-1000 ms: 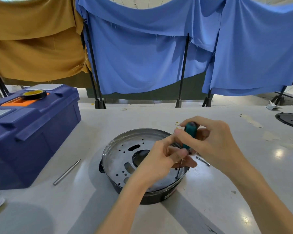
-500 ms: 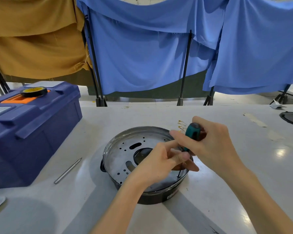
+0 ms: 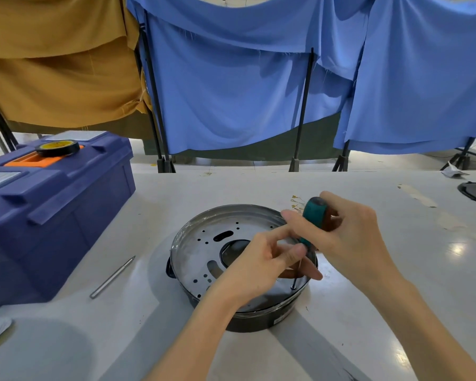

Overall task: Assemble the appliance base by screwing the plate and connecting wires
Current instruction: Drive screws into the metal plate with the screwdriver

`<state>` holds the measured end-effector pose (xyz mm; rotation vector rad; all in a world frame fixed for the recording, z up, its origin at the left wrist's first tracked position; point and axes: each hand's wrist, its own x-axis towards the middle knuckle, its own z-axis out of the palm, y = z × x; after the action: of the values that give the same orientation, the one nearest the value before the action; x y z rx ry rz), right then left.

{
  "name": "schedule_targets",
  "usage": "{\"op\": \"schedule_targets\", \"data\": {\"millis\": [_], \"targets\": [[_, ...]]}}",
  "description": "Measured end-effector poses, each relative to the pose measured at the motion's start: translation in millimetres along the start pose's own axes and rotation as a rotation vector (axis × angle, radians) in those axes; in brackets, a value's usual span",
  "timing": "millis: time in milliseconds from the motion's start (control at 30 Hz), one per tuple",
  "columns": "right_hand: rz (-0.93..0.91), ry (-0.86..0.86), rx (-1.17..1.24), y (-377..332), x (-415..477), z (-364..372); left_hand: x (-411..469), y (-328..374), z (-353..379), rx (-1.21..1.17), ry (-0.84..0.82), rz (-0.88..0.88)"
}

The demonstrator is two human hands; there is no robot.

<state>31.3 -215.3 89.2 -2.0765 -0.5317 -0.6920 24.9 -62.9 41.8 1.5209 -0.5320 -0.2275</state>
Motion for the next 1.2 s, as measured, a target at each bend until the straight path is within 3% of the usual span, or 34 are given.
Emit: {"op": "schedule_targets", "data": {"millis": [133,433,600,833,933,1067,1200], "targets": [[0.008,-0.125,0.306,1,2,-7,1,0,-1,0.011,0.010,-0.008],[-0.101,0.042,-0.060,-11,6,6,-1,2,1,-0.021,0.003,-0.009],[-0.048,-0.138,0.310,-9,10,-7,-2,0,-1,-0.009,0.002,-0.005],[-0.135,0.118,0.025,-5,9,-2,1,0,1,0.009,0.032,0.029],[-0.148,0.031,-0.011,-10,9,-5,0,0,2,0.000,0.041,0.031],[0.030,-0.202,0.310,-3,7,-13,-1,1,-1,0.003,0.077,0.025],[0.030,-0.041,0.200,-4,7,-7,0,3,1,0.011,0.086,0.032]]}}
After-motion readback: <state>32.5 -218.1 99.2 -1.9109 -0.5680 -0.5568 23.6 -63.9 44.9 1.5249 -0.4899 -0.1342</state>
